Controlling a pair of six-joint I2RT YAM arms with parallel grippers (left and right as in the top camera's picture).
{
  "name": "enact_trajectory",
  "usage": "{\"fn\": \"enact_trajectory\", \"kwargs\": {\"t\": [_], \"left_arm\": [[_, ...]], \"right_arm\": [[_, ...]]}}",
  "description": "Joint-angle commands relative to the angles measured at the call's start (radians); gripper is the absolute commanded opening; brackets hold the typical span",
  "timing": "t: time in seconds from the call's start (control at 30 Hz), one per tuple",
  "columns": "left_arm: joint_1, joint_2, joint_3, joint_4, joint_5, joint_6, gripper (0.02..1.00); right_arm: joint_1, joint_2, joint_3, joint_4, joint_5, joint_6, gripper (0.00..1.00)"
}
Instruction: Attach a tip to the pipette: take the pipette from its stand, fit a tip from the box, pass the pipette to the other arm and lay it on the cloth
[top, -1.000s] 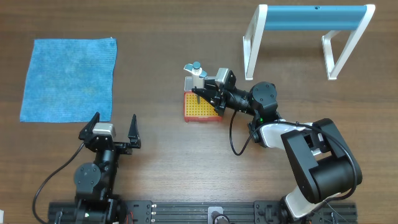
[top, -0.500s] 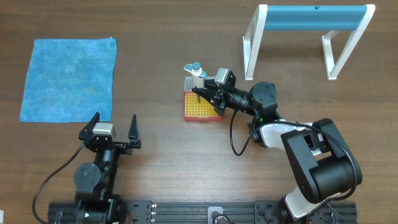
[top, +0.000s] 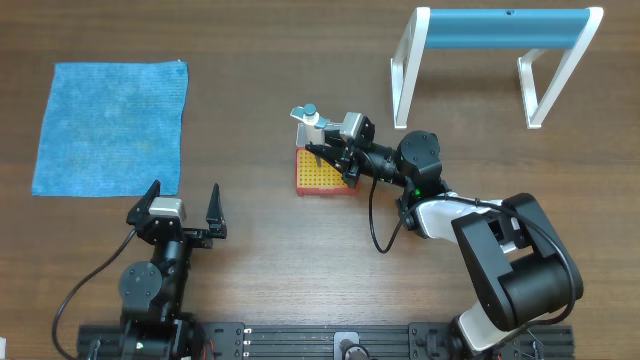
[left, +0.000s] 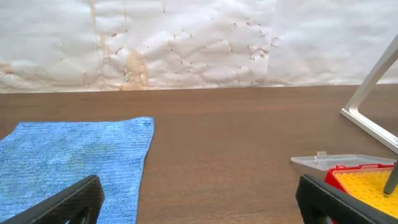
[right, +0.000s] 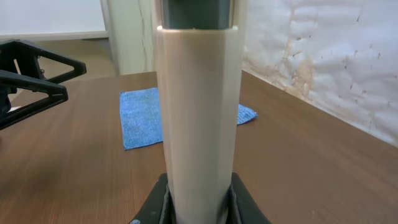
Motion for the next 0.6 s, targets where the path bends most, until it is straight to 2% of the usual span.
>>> {"fn": "enact_trajectory", "kwargs": {"t": [0.03, 0.6], "left_arm": [[-0.003, -0.005, -0.002, -0.007, 0.006, 0.02, 0.998], [-0.003, -0.005, -0.002, -0.007, 0.006, 0.02, 0.998]], "right_arm": [[0.004, 0.011, -0.01, -0.029, 0.006, -0.019, 0.077], [0.004, -0.083, 0.007, -0.014, 0.006, 0.016, 0.077]]}}
